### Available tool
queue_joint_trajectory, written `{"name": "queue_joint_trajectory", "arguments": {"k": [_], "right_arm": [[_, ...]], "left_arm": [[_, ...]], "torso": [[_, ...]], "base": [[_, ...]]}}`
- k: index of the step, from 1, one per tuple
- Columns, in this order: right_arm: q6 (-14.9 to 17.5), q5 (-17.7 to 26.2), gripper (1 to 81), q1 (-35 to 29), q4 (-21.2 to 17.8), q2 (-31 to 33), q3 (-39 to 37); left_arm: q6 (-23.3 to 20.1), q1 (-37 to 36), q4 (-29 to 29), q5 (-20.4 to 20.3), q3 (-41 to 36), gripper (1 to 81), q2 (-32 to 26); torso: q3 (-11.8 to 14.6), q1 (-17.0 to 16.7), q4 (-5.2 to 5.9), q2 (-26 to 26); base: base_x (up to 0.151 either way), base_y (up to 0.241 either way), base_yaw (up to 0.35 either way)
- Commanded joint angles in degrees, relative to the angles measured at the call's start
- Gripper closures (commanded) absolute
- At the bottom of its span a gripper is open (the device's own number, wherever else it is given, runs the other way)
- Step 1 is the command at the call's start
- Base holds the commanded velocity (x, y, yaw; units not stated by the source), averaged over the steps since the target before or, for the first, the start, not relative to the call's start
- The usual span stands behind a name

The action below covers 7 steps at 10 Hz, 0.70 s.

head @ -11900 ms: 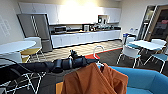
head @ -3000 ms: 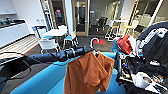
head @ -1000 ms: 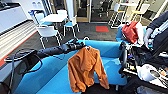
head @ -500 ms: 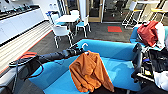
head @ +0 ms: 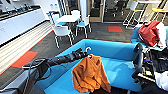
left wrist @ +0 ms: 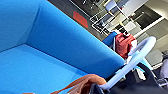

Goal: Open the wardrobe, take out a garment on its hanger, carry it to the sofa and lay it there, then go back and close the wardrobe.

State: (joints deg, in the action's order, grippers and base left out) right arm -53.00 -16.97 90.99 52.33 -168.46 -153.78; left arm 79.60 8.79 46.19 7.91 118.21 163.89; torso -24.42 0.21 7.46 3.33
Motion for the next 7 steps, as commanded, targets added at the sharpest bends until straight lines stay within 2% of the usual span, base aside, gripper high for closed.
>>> {"name": "queue_joint_trajectory", "arguments": {"k": [1,3,6,7], "right_arm": [[0.09,2.03,1.0,1.0,0.84,0.29,0.07],[0.09,2.03,1.0,1.0,0.93,0.21,0.07],[0.09,2.03,1.0,1.08,0.93,0.12,0.16],[0.09,1.94,1.0,1.08,0.93,0.12,0.07]], "left_arm": [[0.11,-11.03,1.53,-0.97,8.07,81.1,4.6],[0.2,-11.47,1.45,-0.97,11.07,81.1,3.91],[0.2,-11.47,1.1,-1.06,10.73,81.1,-2.93],[0.2,-11.29,1.1,-1.06,9.5,81.1,-5.23]], "torso": [[0.0,0.0,0.0,0.0],[0.0,0.0,0.0,0.0],[0.0,0.0,0.02,0.0],[0.0,0.0,3.95,0.0]], "base": [[0.0,0.0,0.0],[0.0,0.0,0.0],[0.0,0.0,0.0],[0.0,0.0,0.0]]}}
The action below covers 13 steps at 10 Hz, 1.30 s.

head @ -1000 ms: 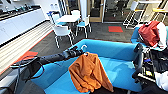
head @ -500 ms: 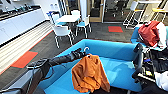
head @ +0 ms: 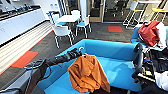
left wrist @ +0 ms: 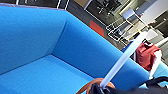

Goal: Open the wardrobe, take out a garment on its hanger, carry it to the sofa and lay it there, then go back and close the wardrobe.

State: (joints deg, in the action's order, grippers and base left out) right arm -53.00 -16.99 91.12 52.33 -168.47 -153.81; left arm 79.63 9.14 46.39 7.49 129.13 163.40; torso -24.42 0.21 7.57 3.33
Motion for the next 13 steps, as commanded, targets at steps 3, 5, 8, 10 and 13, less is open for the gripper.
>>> {"name": "queue_joint_trajectory", "arguments": {"k": [3,5,8,10,13], "right_arm": [[0.09,2.05,1.0,0.95,0.93,0.04,0.1],[0.09,2.05,1.0,0.78,0.84,0.04,0.1],[0.09,2.05,1.0,0.51,0.93,-0.22,0.1],[0.09,2.05,1.0,0.51,1.02,-0.31,0.1],[0.09,1.96,1.0,0.77,0.93,-0.31,0.19]], "left_arm": [[0.09,-10.33,1.34,-0.46,-5.29,81.1,-9.49],[0.09,-8.4,2.65,-0.54,-5.29,81.1,-11.42],[0.09,-3.92,6.35,-0.54,-5.29,81.1,-12.22],[0.09,-1.98,7.93,-0.54,-4.86,81.1,-11.87],[0.18,-0.22,8.19,-0.63,-1.25,81.1,-13.19]], "torso": [[0.0,0.0,7.16,0.0],[0.0,0.0,5.33,0.0],[0.0,0.0,7.06,0.0],[0.0,0.0,7.06,0.0],[0.0,0.0,7.06,0.0]], "base": [[0.0,0.0,0.0],[0.0,0.0,0.0],[0.0,0.0,0.0],[0.0,0.0,0.0],[0.0,0.0,0.0]]}}
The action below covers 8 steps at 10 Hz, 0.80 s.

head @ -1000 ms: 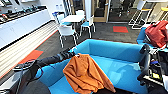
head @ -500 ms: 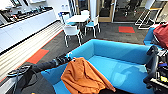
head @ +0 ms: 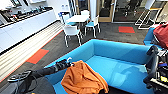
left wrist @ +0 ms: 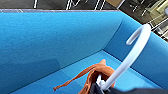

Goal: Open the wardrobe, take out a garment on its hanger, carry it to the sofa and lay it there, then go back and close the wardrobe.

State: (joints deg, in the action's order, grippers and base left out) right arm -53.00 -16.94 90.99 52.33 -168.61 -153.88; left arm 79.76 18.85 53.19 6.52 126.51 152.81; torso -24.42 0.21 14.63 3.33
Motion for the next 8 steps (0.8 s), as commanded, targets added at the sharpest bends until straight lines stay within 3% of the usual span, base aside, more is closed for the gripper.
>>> {"name": "queue_joint_trajectory", "arguments": {"k": [1,8], "right_arm": [[0.09,1.83,1.0,0.91,0.93,-0.09,0.17],[0.18,1.21,1.0,0.82,1.19,-0.26,0.17]], "left_arm": [[0.04,-9.57,1.3,0.33,1.28,81.1,-3.91],[0.22,-1.48,1.39,-1.51,1.28,81.1,-12.17]], "torso": [[0.0,0.0,0.0,0.0],[0.0,-0.02,0.0,0.0]], "base": [[0.0,0.0,0.0],[0.0,0.0,0.0]]}}
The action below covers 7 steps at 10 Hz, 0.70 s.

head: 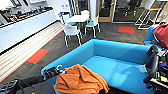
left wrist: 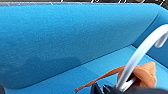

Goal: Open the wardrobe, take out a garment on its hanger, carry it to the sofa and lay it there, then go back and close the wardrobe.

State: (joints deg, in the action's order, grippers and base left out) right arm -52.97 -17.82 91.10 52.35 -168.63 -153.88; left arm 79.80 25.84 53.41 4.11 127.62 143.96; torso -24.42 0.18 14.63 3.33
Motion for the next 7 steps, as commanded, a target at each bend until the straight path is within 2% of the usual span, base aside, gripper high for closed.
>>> {"name": "queue_joint_trajectory", "arguments": {"k": [1,5,6,7], "right_arm": [[0.15,2.09,1.0,0.8,1.35,-0.33,0.17],[0.15,2.0,1.0,0.97,1.35,-0.41,0.18],[0.15,2.09,1.0,0.8,1.27,-0.41,0.17],[0.06,2.09,1.0,0.45,1.09,-0.59,0.17]], "left_arm": [[0.18,-8.05,1.17,-0.23,0.0,1.0,-3.67],[-0.79,-3.4,1.61,-1.56,-1.15,1.0,-4.02],[-1.22,0.63,4.47,-2.33,-2.53,1.0,-4.02],[-1.4,5.65,9.58,-5.24,-4.56,1.0,-3.77]], "torso": [[0.0,0.0,0.0,0.0],[0.0,-0.02,0.0,0.0],[0.02,-0.02,0.0,0.0],[0.02,-0.02,0.0,0.0]], "base": [[0.0,0.0,0.0],[0.0,0.0,0.0],[0.0,0.0,0.0],[0.0,0.0,0.0]]}}
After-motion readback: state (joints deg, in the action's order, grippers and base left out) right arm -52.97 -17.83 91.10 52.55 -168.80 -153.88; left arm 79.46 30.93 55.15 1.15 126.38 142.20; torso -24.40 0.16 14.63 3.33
